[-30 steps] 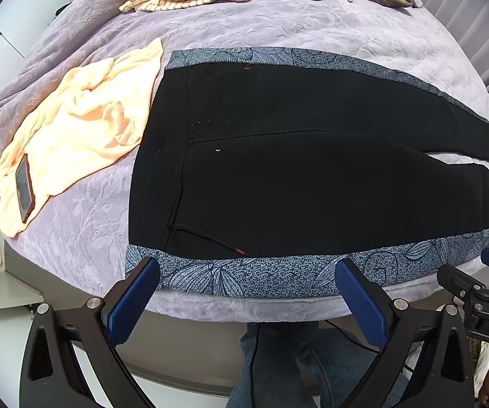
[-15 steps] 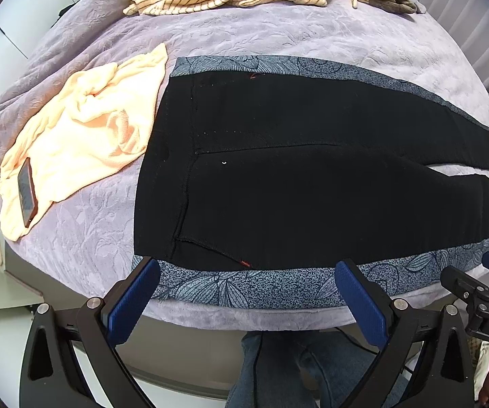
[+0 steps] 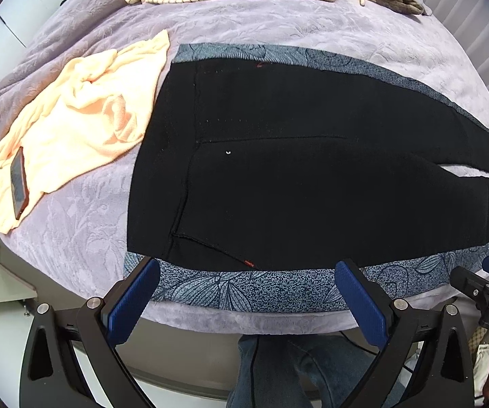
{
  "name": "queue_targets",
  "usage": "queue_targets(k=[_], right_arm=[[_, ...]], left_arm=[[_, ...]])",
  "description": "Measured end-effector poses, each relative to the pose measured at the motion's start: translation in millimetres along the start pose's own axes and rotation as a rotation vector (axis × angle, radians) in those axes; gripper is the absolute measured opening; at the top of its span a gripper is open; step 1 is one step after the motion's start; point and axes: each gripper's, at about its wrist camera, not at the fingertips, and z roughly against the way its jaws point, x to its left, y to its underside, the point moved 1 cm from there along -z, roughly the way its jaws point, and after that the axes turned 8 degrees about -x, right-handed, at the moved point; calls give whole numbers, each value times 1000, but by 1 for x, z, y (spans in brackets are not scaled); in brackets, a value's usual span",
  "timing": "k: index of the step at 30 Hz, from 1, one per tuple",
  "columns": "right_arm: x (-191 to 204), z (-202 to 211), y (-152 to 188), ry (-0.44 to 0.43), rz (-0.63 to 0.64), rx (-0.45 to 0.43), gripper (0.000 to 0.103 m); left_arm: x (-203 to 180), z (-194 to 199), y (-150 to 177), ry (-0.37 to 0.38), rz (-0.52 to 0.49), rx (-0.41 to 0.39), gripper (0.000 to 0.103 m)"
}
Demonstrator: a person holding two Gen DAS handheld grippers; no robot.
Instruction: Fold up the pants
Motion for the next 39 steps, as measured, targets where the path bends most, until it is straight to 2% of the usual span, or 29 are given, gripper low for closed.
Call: queue_targets(k=[3,6,7,9,10,12,13,15,20,23,25,34,36,39], right_arm=[[-4,-7,1,-22,-14,2,103],[-14,-15,2,-110,-67,-6,103],[-19,-21,2,-164,-98,-5,103],[-30,-33,5,-288,-172,2,101],[-36,-41,8,-377,-224,4,98],[-49,-55,16,-534,-314,9,65],[-55,-64,22,-607,-366,29,61],[-62,-77,36,-668,-415,51,60],[-65,-89,65,-690,-414,66,60],[-75,-89,61,-708,-455,12,60],[-77,-90,54,-701,-485,-17,60],[-85,-99,61,-692,-500,13,60],[-79,-104,51,-707,-529,18,62],[-73,-92,42,-760,-512,-29,62]], left_arm=[[6,-10,4,29,17,-11,103],[17,-24,8,55,67,-49,103],[20,-29,10,73,81,-45,103],[28,-43,14,157,128,-25,103],[32,-47,17,195,154,-23,103],[38,-52,24,259,194,-29,103],[40,-54,28,272,201,-26,103],[42,-54,34,284,199,-19,103],[40,-49,50,313,171,-12,103],[37,-52,55,303,172,10,103],[35,-54,57,282,171,21,103],[42,-59,57,212,172,33,103],[40,-59,55,186,161,39,103],[36,-60,53,158,144,44,103]])
